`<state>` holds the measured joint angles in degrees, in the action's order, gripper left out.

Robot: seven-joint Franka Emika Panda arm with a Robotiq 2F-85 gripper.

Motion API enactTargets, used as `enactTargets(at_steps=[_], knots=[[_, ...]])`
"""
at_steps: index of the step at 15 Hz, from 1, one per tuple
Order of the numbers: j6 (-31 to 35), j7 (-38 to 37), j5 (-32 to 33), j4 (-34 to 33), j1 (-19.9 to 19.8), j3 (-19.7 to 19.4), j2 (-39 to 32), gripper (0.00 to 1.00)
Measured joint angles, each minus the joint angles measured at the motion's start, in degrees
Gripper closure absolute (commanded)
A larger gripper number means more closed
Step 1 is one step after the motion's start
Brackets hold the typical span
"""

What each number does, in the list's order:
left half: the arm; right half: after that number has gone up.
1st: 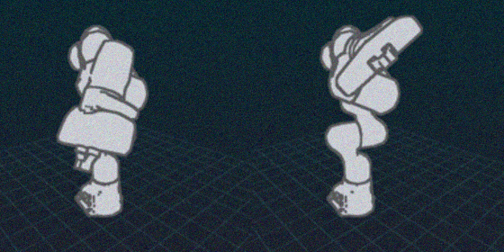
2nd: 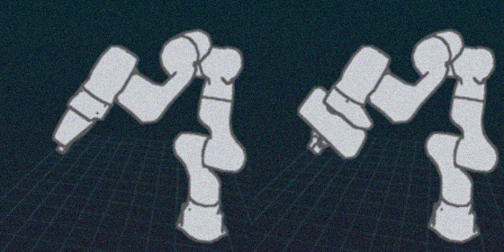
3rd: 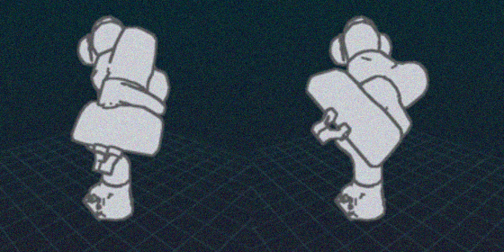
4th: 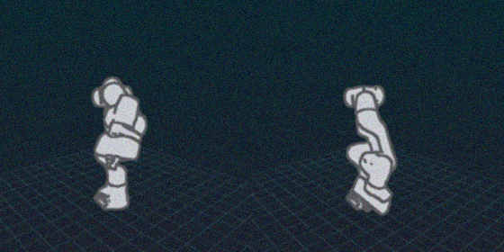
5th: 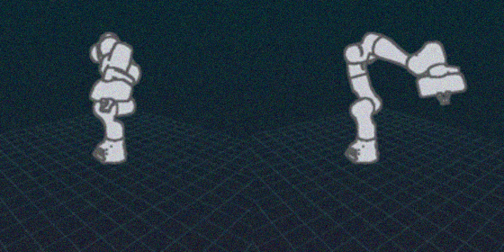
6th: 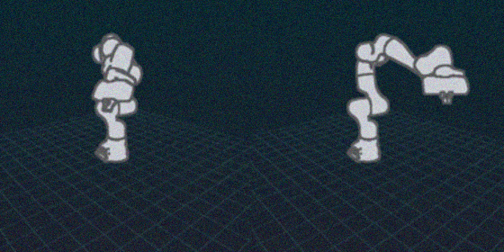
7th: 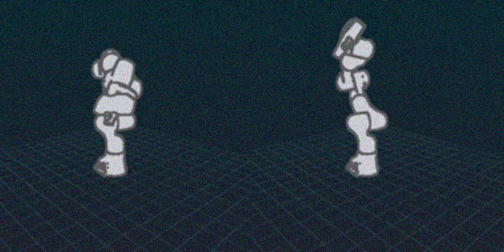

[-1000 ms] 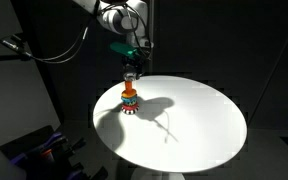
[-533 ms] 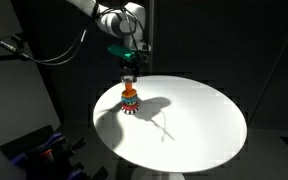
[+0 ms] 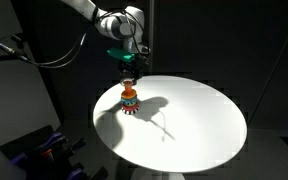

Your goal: Move the rod to the let and then put the colorless ring around the orange rod

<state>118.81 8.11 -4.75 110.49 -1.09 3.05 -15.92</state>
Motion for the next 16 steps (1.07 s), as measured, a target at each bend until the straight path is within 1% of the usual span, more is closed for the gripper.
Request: enactTargets(at_steps=[5,6,7,8,12,16], knots=[[0.2,-0.6,3.6,0.4,0.6,-0.3,-0.6,0.31],[0.3,-0.9,4.4,0.5,0.8,-0.3,-0.6,0.15],[0.4,-1.1,5.0,0.6,0.9,-0.3,-0.6,0.01],[0.4,-1.2,5.4,0.7,1.1,-0.3,-0.6,0.00],[0.4,-1.2,5.4,0.8,1.2,-0.3,-0.6,0.00],[0.4,-0.5,3.7,0.8,1.0,-0.3,-0.5,0.00]])
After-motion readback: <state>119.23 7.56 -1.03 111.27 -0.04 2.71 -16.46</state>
